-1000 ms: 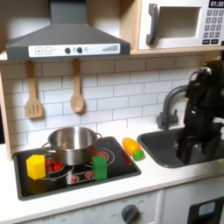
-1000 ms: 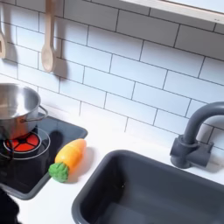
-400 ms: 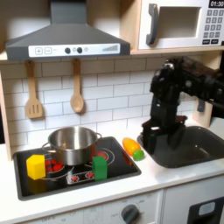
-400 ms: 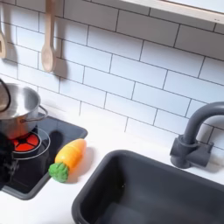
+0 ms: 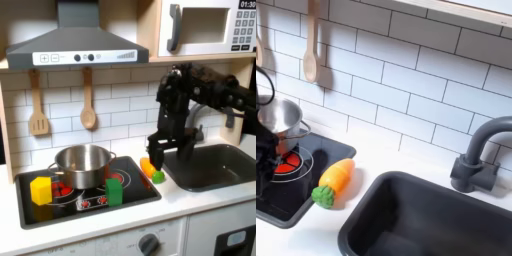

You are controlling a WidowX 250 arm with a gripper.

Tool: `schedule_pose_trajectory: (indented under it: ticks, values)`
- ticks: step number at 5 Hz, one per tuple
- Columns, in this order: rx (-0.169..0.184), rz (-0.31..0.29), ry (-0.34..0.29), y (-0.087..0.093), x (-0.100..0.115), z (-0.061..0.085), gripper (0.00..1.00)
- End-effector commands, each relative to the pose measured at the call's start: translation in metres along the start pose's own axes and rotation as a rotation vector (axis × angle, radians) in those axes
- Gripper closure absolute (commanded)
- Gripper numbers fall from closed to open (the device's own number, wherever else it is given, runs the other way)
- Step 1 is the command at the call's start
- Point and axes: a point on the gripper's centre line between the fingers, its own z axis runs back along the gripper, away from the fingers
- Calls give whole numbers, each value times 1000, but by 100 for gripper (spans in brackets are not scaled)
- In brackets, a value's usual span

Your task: Reach green block

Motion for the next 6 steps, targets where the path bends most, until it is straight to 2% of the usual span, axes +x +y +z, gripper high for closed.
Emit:
schedule_pose_trajectory:
  ticks: [1,4,6]
  values:
    - [4,7,6,25,28,-9,0]
    - [25,1,-8,53,62,-24,0]
    - [34,17,-11,62,67,-33,0]
